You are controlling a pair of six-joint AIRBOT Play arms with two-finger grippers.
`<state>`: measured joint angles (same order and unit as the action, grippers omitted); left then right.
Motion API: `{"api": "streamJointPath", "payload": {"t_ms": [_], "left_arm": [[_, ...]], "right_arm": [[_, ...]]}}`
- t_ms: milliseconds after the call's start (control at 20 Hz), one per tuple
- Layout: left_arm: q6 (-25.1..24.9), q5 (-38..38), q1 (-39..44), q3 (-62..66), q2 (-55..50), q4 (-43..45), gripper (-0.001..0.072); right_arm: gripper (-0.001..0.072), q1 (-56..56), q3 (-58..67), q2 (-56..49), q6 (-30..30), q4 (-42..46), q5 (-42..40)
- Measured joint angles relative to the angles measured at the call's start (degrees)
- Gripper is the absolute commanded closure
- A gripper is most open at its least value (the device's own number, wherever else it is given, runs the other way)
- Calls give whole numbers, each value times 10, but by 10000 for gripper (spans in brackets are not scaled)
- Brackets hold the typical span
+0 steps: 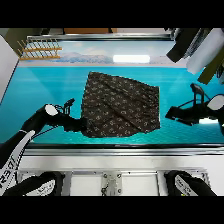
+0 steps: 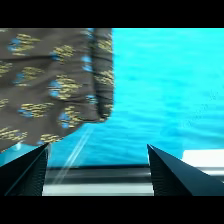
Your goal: Fold the clothes and pants, and hang the long-sleeved shirts on hangers.
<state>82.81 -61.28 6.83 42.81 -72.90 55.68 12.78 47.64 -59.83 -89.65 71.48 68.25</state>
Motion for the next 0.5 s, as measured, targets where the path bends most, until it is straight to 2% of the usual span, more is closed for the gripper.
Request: {"api": "streamJointPath", "payload": {"t_ms": [250, 500], "left_arm": [[-1, -7, 10, 2, 11, 1, 703], [-2, -2, 33, 2, 13, 2, 703]], "right_arm": [[66, 10, -127, -30, -10, -87, -124], [66, -28, -157, -71, 17, -163, -210]]}}
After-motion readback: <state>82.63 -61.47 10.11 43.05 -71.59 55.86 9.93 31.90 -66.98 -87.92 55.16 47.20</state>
